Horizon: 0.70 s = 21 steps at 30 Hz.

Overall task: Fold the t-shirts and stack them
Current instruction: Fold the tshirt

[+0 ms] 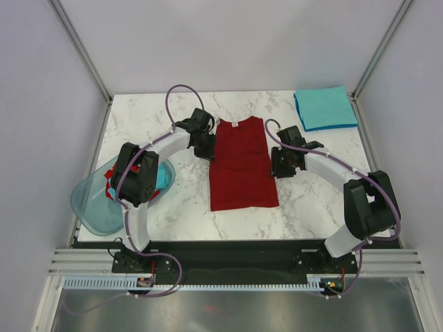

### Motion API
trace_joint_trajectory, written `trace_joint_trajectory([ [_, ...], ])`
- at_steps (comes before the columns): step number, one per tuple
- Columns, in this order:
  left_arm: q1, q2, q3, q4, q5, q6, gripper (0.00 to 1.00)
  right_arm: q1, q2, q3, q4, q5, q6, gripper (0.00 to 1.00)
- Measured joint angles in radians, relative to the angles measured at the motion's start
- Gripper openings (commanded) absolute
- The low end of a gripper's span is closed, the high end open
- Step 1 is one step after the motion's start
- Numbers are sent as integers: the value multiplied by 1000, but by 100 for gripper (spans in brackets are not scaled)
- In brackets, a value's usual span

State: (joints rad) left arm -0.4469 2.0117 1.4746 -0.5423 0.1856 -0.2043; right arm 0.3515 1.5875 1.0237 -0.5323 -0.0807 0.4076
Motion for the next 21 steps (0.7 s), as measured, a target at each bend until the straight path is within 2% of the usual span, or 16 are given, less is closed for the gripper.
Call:
trace_joint_trajectory([
  [2, 11, 1, 0, 0, 0, -10, 4, 0, 7, 0, 2, 0, 0, 42],
  [4, 24, 5, 0, 0, 0, -18, 11, 0, 15, 0, 3, 0, 0, 42],
  [9, 45, 27, 6, -1, 1, -37, 15, 0, 18, 0, 8, 1, 0, 42],
  [12, 48, 30, 8, -2, 3, -49, 28, 0, 18, 0, 10, 3, 0, 42],
  [17, 48, 19, 11, -6, 8, -60, 34, 1, 10, -2, 9, -5, 0, 41],
  [21, 48, -64, -3, -19, 10, -67, 35, 10, -38, -26, 8, -27, 12, 38],
])
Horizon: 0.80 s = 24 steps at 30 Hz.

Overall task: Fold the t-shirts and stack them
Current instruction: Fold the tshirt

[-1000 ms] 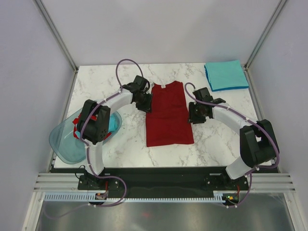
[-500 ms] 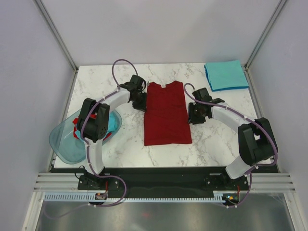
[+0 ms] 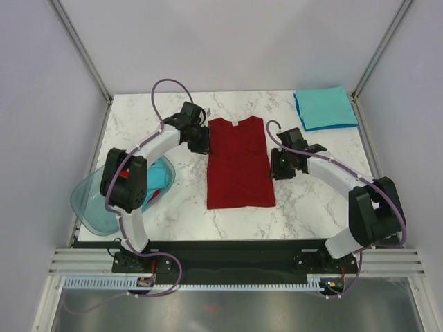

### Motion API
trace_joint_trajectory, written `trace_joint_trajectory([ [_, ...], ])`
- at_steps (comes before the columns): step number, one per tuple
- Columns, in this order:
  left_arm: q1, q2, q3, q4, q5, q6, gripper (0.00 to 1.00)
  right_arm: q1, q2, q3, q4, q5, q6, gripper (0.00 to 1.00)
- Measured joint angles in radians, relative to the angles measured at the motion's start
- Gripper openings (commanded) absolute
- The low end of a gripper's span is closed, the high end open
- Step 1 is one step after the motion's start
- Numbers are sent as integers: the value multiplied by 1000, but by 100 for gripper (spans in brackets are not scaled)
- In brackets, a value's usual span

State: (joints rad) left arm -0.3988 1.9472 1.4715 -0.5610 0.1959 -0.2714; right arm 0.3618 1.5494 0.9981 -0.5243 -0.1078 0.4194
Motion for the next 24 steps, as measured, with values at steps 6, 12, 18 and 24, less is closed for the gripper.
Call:
trace_joint_trajectory([
  [6, -36, -261, -128, 3, 16, -32, 33, 53, -101, -64, 1, -48, 35, 35],
  [12, -222, -357, -298, 20, 24, -95, 31, 124, -146, -167, 36, -88, 76, 34],
  [18, -337, -359, -490, 37, -7, -177, 29, 124, -146, -286, 64, -63, 106, 33],
  [24, -389, -349, -602, 45, -103, -247, 28, 125, -163, -337, 94, -39, 139, 32],
])
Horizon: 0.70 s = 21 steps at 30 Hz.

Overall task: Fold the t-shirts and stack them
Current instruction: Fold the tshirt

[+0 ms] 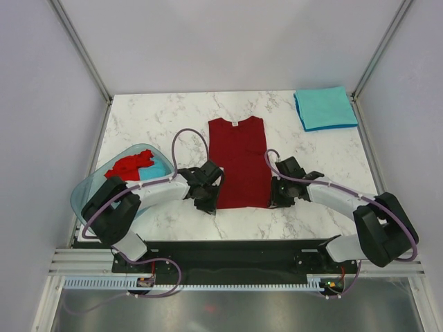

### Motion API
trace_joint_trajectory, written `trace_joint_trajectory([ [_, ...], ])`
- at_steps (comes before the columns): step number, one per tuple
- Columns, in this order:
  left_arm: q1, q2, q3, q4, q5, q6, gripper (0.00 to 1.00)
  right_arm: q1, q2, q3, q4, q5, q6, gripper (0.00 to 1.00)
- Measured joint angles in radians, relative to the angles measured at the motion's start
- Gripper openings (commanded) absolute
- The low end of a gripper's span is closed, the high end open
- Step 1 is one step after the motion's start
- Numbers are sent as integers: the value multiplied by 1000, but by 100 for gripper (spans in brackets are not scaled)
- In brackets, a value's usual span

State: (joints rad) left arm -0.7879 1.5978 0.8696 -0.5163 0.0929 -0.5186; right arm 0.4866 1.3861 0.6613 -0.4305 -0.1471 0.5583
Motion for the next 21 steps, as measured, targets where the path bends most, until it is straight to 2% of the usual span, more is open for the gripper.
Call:
trace_joint_trajectory([
  [9, -6, -47, -32, 23, -50, -36, 27, 6, -35, -18, 2, 56, 16, 32],
  [16, -6, -199, -2, 20, -29, -64, 24, 29, -92, 26, -58, 65, 18, 29],
  [21, -6, -161, 22, 64, -16, -77, 20, 34, -72, 72, -51, 71, 14, 28],
])
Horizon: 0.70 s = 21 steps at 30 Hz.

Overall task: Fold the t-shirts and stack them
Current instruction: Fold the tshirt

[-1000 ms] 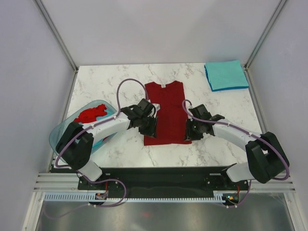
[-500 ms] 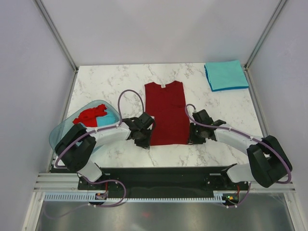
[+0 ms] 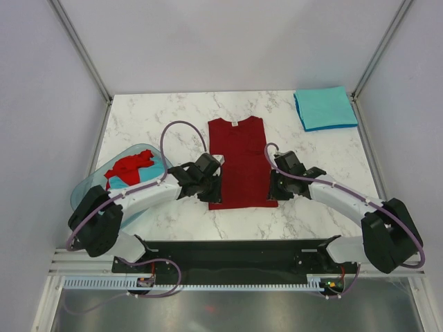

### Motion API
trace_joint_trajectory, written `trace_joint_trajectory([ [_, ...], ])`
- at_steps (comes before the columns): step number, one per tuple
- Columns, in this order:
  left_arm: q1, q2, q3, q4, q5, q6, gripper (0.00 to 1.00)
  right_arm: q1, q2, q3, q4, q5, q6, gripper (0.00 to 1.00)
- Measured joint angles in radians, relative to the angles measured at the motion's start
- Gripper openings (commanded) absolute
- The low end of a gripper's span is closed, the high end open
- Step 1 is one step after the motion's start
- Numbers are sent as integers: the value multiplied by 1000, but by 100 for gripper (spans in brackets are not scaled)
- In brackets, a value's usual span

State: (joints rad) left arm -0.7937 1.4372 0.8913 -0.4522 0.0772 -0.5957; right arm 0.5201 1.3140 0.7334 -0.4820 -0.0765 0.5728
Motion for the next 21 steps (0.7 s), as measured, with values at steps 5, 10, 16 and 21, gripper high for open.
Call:
trace_joint_trajectory([
  [5, 0, 146, -5, 13, -12, -5, 20, 1, 82, 2, 7, 52, -16, 28],
  [10, 1, 162, -34, 41, -37, -15, 20, 2, 119, -10, 22, 106, -23, 27],
  [16, -2, 130, -68, 66, -60, -19, 20, 6, 92, -31, 36, 131, -23, 27],
  [21, -2, 85, -80, 26, -68, -19, 26, 27, 69, -24, 11, 130, -22, 27],
])
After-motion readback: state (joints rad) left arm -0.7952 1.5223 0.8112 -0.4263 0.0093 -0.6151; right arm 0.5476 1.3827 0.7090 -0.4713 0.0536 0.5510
